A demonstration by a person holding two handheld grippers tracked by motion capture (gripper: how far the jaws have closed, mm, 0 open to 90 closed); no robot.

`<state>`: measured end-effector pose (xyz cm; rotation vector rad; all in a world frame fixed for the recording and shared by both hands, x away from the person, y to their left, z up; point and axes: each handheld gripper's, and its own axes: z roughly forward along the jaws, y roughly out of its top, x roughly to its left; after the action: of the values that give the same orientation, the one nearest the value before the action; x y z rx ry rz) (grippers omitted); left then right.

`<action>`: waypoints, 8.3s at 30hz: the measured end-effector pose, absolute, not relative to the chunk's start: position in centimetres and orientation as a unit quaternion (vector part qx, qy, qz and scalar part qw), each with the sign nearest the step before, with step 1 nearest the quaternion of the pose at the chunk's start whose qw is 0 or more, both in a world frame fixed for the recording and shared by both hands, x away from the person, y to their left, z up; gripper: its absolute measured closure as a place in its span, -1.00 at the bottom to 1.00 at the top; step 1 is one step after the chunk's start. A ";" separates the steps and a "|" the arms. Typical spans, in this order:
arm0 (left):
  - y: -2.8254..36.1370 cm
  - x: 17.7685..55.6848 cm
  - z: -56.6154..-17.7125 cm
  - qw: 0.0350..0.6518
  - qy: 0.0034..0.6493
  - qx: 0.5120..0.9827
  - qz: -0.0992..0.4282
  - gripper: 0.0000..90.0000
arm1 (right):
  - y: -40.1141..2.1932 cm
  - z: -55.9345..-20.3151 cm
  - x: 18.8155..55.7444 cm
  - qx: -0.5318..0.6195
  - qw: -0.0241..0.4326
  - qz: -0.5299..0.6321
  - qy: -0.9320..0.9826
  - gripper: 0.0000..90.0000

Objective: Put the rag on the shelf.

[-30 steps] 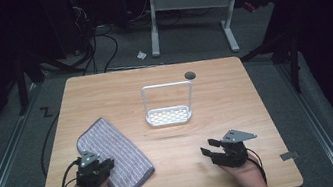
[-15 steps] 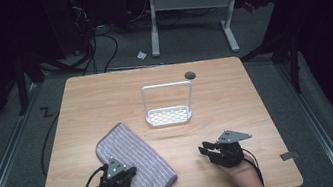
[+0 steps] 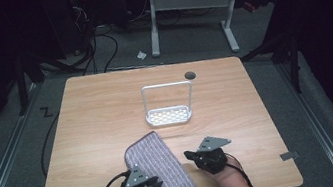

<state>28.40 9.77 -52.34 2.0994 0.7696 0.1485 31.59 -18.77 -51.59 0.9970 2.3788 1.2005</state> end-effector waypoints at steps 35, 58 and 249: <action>7.7 32.0 -53.0 0.441 0.330 0.834 0.044 0.20 | -19.9 -52.9 29.5 0.355 0.149 0.372 0.845 0.97; 6.5 35.7 -53.6 0.426 0.390 0.811 0.096 0.59 | -19.5 -52.9 30.1 0.344 0.140 0.378 0.848 0.86; 5.1 47.7 -32.6 0.569 0.301 0.692 0.327 0.78 | -18.9 -32.0 46.4 0.386 0.363 0.562 0.635 0.86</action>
<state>47.67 5.15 -32.58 1.6252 0.7056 0.7667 46.36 -18.87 -31.99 0.9941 1.6353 1.4454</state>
